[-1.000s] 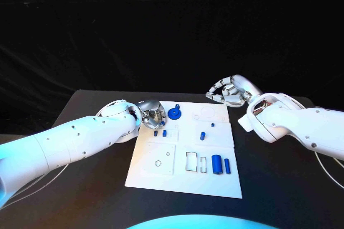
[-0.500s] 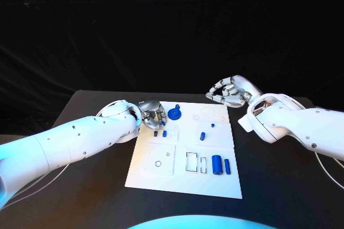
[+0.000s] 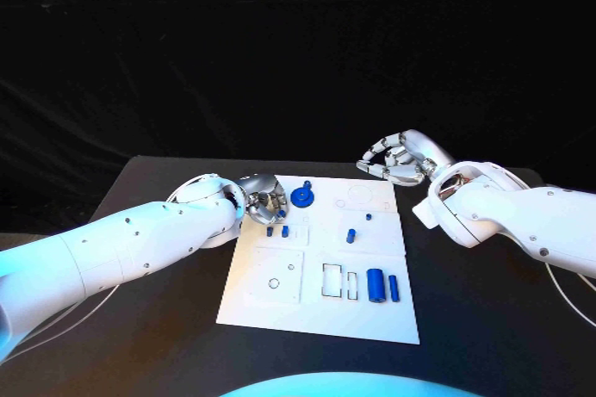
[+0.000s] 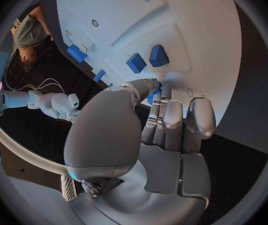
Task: Assemble the parts on the task board
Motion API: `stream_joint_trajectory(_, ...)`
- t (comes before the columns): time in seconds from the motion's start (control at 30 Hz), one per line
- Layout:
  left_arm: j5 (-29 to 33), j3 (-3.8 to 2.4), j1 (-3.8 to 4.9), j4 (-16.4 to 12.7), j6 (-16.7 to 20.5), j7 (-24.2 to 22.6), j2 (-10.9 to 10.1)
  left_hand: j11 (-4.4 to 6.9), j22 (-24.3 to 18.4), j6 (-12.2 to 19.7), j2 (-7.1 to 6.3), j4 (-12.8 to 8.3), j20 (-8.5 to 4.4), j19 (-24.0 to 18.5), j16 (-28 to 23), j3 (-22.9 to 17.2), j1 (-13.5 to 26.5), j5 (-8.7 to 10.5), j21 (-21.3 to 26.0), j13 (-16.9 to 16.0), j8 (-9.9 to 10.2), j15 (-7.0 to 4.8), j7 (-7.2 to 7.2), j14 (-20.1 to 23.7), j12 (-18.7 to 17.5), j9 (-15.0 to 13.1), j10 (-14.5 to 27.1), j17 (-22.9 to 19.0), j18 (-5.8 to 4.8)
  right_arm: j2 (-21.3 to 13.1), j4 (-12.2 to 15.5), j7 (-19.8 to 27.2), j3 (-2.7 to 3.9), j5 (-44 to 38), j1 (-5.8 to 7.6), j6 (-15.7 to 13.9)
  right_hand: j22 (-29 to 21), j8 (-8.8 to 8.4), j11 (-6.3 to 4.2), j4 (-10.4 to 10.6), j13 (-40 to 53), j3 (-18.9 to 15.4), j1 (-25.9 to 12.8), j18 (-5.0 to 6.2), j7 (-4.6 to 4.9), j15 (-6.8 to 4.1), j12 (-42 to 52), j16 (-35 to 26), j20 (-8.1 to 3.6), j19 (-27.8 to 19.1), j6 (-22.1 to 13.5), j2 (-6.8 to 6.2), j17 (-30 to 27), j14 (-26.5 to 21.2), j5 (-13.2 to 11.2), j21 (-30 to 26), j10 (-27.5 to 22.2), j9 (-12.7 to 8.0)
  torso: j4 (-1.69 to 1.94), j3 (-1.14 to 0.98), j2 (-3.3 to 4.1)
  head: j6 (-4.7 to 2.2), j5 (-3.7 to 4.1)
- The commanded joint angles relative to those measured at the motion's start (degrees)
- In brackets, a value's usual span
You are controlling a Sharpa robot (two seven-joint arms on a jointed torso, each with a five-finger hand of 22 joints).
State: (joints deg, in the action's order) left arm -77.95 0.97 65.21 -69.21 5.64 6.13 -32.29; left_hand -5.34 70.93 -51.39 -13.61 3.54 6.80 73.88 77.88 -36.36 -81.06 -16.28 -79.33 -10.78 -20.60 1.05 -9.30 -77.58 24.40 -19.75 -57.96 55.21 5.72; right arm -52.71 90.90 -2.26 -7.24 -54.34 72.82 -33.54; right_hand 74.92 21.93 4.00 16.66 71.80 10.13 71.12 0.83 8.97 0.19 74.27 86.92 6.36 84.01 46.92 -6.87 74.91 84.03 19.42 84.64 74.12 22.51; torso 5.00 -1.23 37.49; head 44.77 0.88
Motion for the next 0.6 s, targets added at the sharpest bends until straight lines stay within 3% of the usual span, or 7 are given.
stream_joint_trajectory(0.03,0.2,-0.01,-0.06,-0.1,-0.3,-0.1,0.1,-0.35,-0.1,0.4,-0.29,-0.3,0.05,-0.5,-0.2,0.0,0.1,-0.14,0.3,0.1,0.2,0.43,-0.04,0.2,-0.2,0.0,0.2,0.0,-0.66,0.0,0.0,0.2,0.01,-0.4,-0.04,0.4,11.3,0.4,0.05,0.0,-0.1,0.3,-0.4,0.73,-0.26,-0.27,-0.2,-0.3,-0.29,2.3,0.0,0.0,6.6,4.0,0.3,-0.2,-0.1,-0.1,-0.02,0.0,0.02,-0.01,-0.03)
stream_joint_trajectory(0.23,0.2,0.0,-0.06,-0.2,-0.1,-0.2,0.1,-0.39,-0.2,0.4,-0.43,-0.3,0.12,-0.6,-0.1,0.0,0.3,-0.19,0.4,0.1,0.3,0.48,-0.04,0.2,-0.4,0.1,0.4,-0.1,-0.63,0.0,0.0,0.2,0.01,-0.4,-0.04,0.4,11.3,0.4,0.05,0.0,-0.1,0.3,-0.4,0.73,-0.26,-0.27,-0.2,-0.3,-0.29,2.3,0.0,0.0,6.6,4.0,0.3,-0.2,-0.1,-0.1,0.01,0.0,0.02,0.04,-0.05)
stream_joint_trajectory(0.6,0.3,0.0,-0.06,-0.3,0.4,-0.5,-0.1,-0.64,-0.7,3.6,-1.32,-0.5,0.42,-1.1,0.0,-0.3,1.1,-0.21,0.8,0.2,3.2,0.73,-0.32,0.7,-1.5,1.3,1.6,-0.9,-0.49,-0.1,-0.1,0.1,0.01,-0.4,-0.04,0.4,11.2,0.41,0.05,0.0,-0.3,0.3,-0.4,0.78,-0.26,-0.27,-0.4,-0.4,-0.3,2.2,0.0,-0.04,6.5,4.0,0.3,-0.4,-0.3,-0.1,0.01,0.01,0.02,0.04,-0.06)
